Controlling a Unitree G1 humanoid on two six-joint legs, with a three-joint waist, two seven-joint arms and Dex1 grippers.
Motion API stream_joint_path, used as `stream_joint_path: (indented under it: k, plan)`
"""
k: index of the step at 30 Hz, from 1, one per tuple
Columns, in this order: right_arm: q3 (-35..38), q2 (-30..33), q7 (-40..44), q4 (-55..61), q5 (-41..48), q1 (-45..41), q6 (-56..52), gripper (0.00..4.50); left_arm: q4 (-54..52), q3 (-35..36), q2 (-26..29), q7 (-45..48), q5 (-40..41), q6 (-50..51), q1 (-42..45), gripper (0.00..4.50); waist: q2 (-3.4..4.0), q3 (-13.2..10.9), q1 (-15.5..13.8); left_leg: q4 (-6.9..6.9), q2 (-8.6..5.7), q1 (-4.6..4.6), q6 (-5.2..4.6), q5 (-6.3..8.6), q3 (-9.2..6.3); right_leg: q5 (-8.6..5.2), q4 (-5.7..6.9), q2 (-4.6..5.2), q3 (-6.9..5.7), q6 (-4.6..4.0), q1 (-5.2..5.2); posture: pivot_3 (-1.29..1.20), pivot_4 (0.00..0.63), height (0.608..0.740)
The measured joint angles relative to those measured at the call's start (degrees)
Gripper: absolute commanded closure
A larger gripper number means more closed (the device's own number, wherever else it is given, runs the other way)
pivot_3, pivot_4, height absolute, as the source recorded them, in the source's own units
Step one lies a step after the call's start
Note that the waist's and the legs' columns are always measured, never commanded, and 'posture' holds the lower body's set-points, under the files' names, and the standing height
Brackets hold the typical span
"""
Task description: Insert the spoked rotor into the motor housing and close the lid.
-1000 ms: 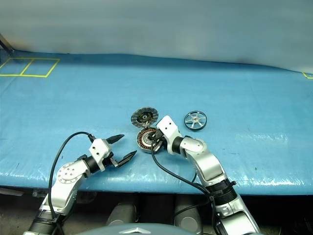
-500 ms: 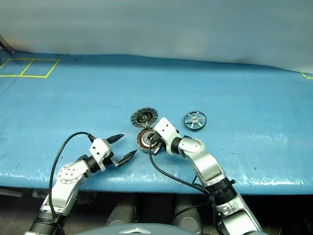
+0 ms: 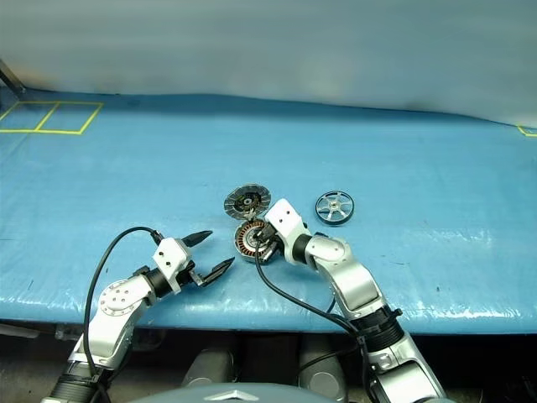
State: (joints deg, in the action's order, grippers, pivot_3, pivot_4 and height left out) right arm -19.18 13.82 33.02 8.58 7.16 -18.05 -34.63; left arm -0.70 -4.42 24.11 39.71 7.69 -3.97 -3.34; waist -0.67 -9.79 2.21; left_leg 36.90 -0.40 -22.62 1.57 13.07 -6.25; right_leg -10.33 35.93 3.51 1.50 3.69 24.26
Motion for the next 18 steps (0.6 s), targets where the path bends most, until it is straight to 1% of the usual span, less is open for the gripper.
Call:
stream_joint_path:
  k: [12, 18]
  plan:
    - [-0.63, 0.98, 2.07, 2.02, 0.5, 0.72, -1.12, 4.48, 0.67, -0.22, -0.3, -0.01, -0.01, 0.0, 0.47, 0.0, 0.0, 0.0, -0.03, 0.03, -0.01, -0.06, 0.0, 0.0, 0.01, 0.0, 0.0, 0.0, 0.0, 0.0, 0.04, 0.0, 0.15, 0.74]
    - [-1.5, 0.97, 2.04, 0.9, 0.13, 1.33, -0.77, 4.48, 0.67, -0.27, -0.4, -0.06, -0.07, -0.03, 0.3, 0.0, -0.01, 0.01, 0.04, 0.04, 0.0, 0.01, 0.0, 0.0, 0.02, 0.0, 0.02, 0.0, 0.01, 0.0, 0.01, 0.0, 0.15, 0.74]
